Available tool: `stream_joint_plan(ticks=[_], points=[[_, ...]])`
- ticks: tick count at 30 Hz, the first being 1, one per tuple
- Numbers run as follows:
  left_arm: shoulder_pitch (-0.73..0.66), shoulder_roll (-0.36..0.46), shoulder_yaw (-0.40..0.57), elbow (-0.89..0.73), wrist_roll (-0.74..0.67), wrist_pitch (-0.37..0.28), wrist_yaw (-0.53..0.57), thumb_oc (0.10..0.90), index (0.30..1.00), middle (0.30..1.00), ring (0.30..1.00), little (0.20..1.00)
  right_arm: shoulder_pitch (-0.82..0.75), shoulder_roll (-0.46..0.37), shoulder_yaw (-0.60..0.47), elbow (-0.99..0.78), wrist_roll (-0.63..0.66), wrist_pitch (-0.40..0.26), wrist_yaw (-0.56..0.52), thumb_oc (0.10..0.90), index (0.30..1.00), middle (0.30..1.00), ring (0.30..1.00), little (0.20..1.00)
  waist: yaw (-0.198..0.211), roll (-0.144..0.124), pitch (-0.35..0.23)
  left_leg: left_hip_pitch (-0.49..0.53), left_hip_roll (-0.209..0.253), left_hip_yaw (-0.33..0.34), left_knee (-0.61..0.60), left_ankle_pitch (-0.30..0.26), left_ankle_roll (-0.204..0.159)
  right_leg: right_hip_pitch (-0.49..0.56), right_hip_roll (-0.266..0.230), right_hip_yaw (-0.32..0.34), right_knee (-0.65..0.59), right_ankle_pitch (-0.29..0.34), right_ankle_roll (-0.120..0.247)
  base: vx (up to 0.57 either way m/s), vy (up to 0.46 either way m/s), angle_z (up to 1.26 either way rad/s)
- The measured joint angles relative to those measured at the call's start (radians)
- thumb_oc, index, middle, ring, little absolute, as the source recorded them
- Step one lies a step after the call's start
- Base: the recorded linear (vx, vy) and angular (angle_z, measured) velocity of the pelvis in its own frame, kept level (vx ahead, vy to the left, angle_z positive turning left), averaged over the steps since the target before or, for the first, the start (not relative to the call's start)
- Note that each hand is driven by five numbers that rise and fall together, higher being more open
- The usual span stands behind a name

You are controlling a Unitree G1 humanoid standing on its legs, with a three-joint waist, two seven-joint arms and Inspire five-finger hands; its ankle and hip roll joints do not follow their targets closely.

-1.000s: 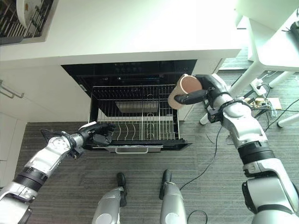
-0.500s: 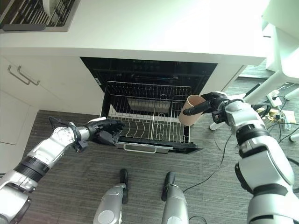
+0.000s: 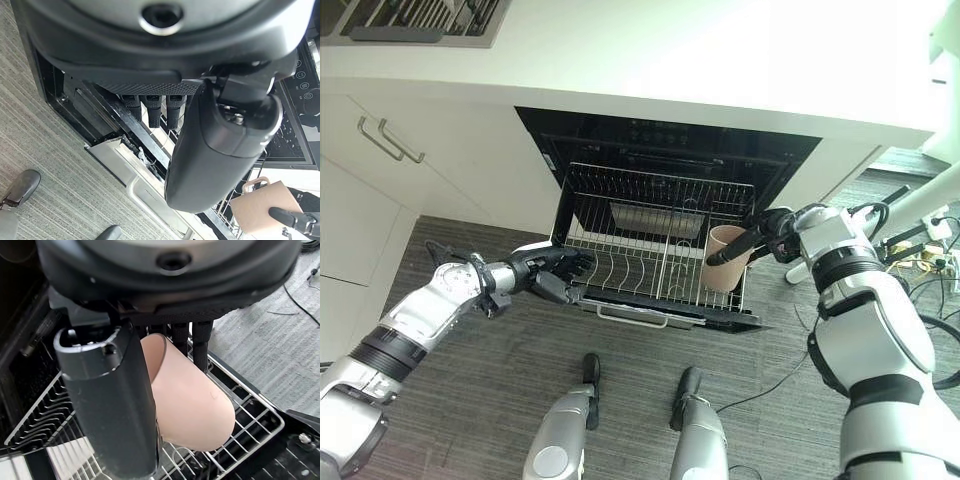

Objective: Place the dishes in the dishwasher.

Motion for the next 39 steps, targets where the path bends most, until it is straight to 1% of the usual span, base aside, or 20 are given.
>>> stream_joint_plan(ticks=[3, 6, 9, 14, 18, 22, 24, 27, 31, 33, 36, 37, 38, 39], points=[[-0.006, 0.001, 0.000, -0.005, 0.000, -0.001, 0.000, 0.800, 0.900, 0.900, 0.900, 0.900, 0.000, 0.000, 0.001, 0.000, -0.036, 0.007, 0.001, 0.800, 0.900, 0.900, 0.900, 0.900, 0.007, -0.004, 0.002, -0.005, 0.000, -0.007, 0.000, 0.003, 0.000, 0.001, 0.000, -0.012, 0.000, 0.000, 0.000, -0.02, -0.030, 0.06], [-0.006, 0.011, 0.000, -0.019, 0.000, -0.001, -0.001, 0.800, 0.900, 0.900, 0.900, 0.900, -0.001, 0.004, 0.002, -0.001, -0.035, 0.007, -0.018, 0.800, 0.900, 0.900, 0.900, 0.900, 0.007, -0.012, 0.007, -0.006, 0.000, -0.010, 0.000, 0.003, 0.000, 0.002, -0.001, -0.011, -0.001, 0.000, 0.000, 0.00, -0.004, 0.02], [-0.006, 0.026, 0.000, -0.021, 0.000, -0.004, -0.012, 0.800, 0.900, 0.900, 0.900, 0.900, -0.005, 0.008, 0.002, -0.001, -0.035, 0.005, -0.045, 0.800, 0.900, 0.900, 0.900, 0.900, 0.007, -0.013, 0.008, -0.006, 0.000, -0.009, 0.000, 0.003, 0.000, 0.002, -0.001, -0.012, -0.002, 0.000, 0.000, 0.00, 0.000, 0.00], [-0.005, 0.034, 0.000, -0.020, 0.000, -0.013, -0.018, 0.800, 0.900, 0.900, 0.900, 0.900, -0.009, 0.008, 0.003, -0.003, -0.036, -0.025, -0.071, 0.800, 0.900, 0.900, 0.900, 0.900, 0.006, -0.013, 0.008, -0.007, 0.001, -0.009, 0.000, 0.003, 0.000, 0.002, 0.000, -0.012, -0.003, 0.000, 0.000, -0.02, -0.010, 0.00], [-0.004, 0.037, 0.000, -0.020, 0.000, -0.016, -0.018, 0.800, 0.900, 0.900, 0.900, 0.900, -0.034, 0.007, 0.008, -0.012, -0.018, -0.034, -0.130, 0.800, 0.900, 0.900, 0.900, 0.900, 0.006, -0.014, 0.008, -0.006, 0.002, -0.008, 0.000, 0.003, 0.000, 0.002, 0.001, -0.011, -0.004, 0.000, 0.000, 0.00, 0.000, 0.00], [0.002, 0.037, 0.002, -0.021, 0.000, -0.022, -0.016, 0.800, 0.900, 0.900, 0.900, 0.900, -0.046, 0.008, -0.011, -0.042, 0.017, -0.077, -0.235, 0.800, 0.900, 0.900, 0.900, 0.900, 0.006, -0.014, 0.008, -0.006, 0.002, -0.007, -0.001, 0.003, 0.000, 0.003, 0.001, -0.011, -0.005, 0.000, 0.000, 0.00, 0.000, 0.00], [0.004, 0.038, 0.002, -0.023, 0.000, -0.023, -0.013, 0.800, 0.900, 0.900, 0.900, 0.900, -0.052, 0.009, -0.011, -0.053, 0.046, -0.092, -0.251, 0.800, 0.900, 0.900, 0.900, 0.900, 0.007, -0.013, 0.008, -0.006, 0.002, -0.007, -0.001, 0.003, 0.000, 0.003, 0.001, -0.011, -0.005, 0.000, 0.000, 0.00, 0.031, 0.01], [0.009, 0.039, 0.002, -0.027, -0.001, -0.028, -0.006, 0.800, 0.900, 0.900, 0.900, 0.900, -0.055, 0.008, -0.010, -0.066, 0.056, -0.103, -0.273, 0.800, 0.900, 0.900, 0.900, 0.900, 0.005, -0.013, 0.008, -0.006, 0.001, -0.006, -0.001, 0.003, 0.000, 0.003, 0.000, -0.011, -0.005, 0.000, 0.000, 0.00, 0.000, 0.00], [0.027, 0.047, 0.004, -0.032, -0.033, -0.040, 0.018, 0.800, 0.900, 0.900, 0.900, 0.900, -0.058, -0.007, -0.011, -0.141, 0.093, -0.110, -0.324, 0.800, 0.900, 0.900, 0.900, 0.900, 0.002, -0.013, 0.008, -0.006, 0.001, -0.005, -0.001, 0.003, 0.000, 0.003, 0.000, -0.009, -0.005, 0.000, 0.000, 0.00, 0.000, 0.00], [0.048, 0.047, 0.014, -0.047, -0.036, -0.046, 0.035, 0.800, 0.900, 0.900, 0.900, 0.900, -0.062, -0.032, -0.009, -0.213, 0.106, -0.111, -0.351, 0.800, 0.900, 0.900, 0.900, 0.900, 0.000, -0.013, 0.008, -0.005, 0.001, -0.004, -0.001, 0.002, 0.001, 0.003, -0.001, -0.009, -0.006, 0.000, 0.000, 0.02, 0.042, 0.00], [0.103, 0.052, 0.050, -0.076, -0.038, -0.063, 0.066, 0.800, 0.900, 0.900, 0.900, 0.900, -0.062, -0.039, -0.005, -0.242, 0.133, -0.106, -0.349, 0.800, 0.900, 0.900, 0.900, 0.900, -0.014, -0.012, 0.008, -0.004, 0.000, -0.002, -0.003, 0.002, 0.001, 0.003, -0.001, -0.008, -0.007, 0.000, 0.000, 0.04, 0.056, -0.01], [0.135, 0.052, 0.066, -0.096, -0.040, -0.070, 0.093, 0.800, 0.900, 0.900, 0.900, 0.900, -0.035, -0.051, -0.038, -0.304, 0.184, -0.094, -0.365, 0.800, 0.900, 0.900, 0.900, 0.900, -0.025, -0.012, 0.008, -0.002, 0.000, 0.000, -0.003, 0.001, 0.002, 0.003, -0.001, -0.005, -0.007, 0.001, 0.000, 0.07, 0.080, -0.04], [0.183, 0.049, 0.094, -0.117, -0.045, -0.086, 0.123, 0.800, 0.900, 0.900, 0.900, 0.900, 0.017, -0.069, -0.097, -0.396, 0.264, -0.092, -0.381, 0.800, 0.900, 0.900, 0.900, 0.900, -0.028, -0.012, 0.008, 0.002, 0.000, 0.003, -0.002, -0.001, 0.005, 0.008, 0.000, -0.004, -0.009, 0.001, 0.000, 0.05, 0.054, -0.07], [0.199, 0.044, 0.101, -0.118, -0.064, -0.089, 0.144, 0.800, 0.900, 0.900, 0.900, 0.900, 0.057, -0.067, -0.143, -0.433, 0.311, -0.085, -0.392, 0.800, 0.900, 0.900, 0.900, 0.900, -0.033, -0.012, 0.008, 0.009, 0.001, 0.006, -0.002, -0.003, 0.004, 0.011, 0.002, 0.002, -0.009, 0.001, 0.000, 0.03, 0.050, -0.05]])
